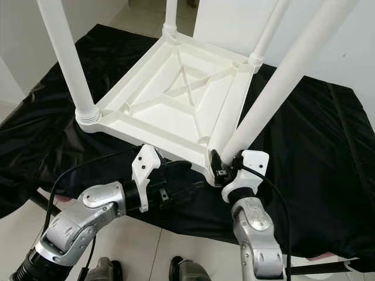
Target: Building children table
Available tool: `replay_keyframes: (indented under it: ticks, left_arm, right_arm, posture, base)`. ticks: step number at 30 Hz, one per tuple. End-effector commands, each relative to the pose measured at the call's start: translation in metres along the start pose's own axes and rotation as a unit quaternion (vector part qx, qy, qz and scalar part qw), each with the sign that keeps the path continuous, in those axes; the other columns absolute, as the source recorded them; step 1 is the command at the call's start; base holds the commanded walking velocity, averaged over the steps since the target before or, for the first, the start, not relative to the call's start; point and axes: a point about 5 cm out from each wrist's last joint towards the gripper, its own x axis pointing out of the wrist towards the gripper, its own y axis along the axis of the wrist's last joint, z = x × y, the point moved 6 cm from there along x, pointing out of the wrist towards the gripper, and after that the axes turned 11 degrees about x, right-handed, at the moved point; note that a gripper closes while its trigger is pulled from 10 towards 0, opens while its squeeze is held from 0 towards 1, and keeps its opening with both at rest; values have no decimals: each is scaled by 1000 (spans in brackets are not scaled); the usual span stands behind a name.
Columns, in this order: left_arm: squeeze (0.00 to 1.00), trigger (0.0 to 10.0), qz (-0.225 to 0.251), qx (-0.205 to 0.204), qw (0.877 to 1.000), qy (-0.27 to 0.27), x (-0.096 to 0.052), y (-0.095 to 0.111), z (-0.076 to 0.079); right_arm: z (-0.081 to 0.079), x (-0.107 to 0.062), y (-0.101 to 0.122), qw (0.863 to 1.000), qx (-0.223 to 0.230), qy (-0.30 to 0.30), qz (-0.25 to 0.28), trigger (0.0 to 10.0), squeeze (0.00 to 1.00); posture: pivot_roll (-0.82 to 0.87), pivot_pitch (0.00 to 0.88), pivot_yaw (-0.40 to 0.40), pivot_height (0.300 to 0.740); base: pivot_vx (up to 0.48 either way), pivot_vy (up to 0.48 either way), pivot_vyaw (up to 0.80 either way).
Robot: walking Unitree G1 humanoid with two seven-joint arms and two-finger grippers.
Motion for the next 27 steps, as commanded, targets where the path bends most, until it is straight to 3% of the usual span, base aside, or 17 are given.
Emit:
replay_keyframes:
  ticks: [1,6,7,8,15,19,23,24,27]
  left_arm:
    - [0,10000,1,-2,1000,-7,3,-1,4]
    - [0,10000,1,-4,1000,-6,3,-1,4]
    - [0,10000,1,-4,1000,-6,3,-1,4]
    - [0,10000,1,-4,1000,-6,3,-1,4]
    - [0,10000,2,-3,1000,-7,2,0,3]
    - [0,10000,-1,-1,1000,-6,1,0,2]
    - [0,10000,-2,-1,1000,-5,0,0,2]
    - [0,10000,-2,-1,1000,-5,-1,1,2]
    - [0,10000,-4,0,1000,-5,-1,1,1]
  right_arm:
    - [13,1,-14,999,-9,-42,-23,10000,0]
    - [11,2,-12,999,-8,-46,-19,10000,0]
    - [10,2,-10,999,-5,-38,-18,10000,145]
    - [7,1,-7,1000,0,-22,-12,10000,1000]
    - [-8,0,11,998,16,65,15,10000,1000]
    - [-5,-2,20,988,-1,157,1,10000,1000]
    - [-5,-4,18,981,-11,192,-18,10000,1000]
    - [-6,-7,15,973,-21,227,-37,10000,0]
    - [-6,-11,12,960,-40,271,-59,10000,0]
  posture:
    - [23,166,-124,740]
    - [24,172,-119,740]
    - [24,172,-119,740]
    - [23,174,-115,740]
    - [25,178,-106,740]
    - [36,181,-97,740]
    - [39,181,-94,740]
    - [42,180,-92,740]
    - [45,179,-88,740]
  base:
    - [0,0,0]
    - [0,0,0]
    - [0,0,0]
    - [0,0,0]
    - [0,0,0]
    - [0,0,0]
    - [0,0,0]
    - [0,0,0]
    - [0,0,0]
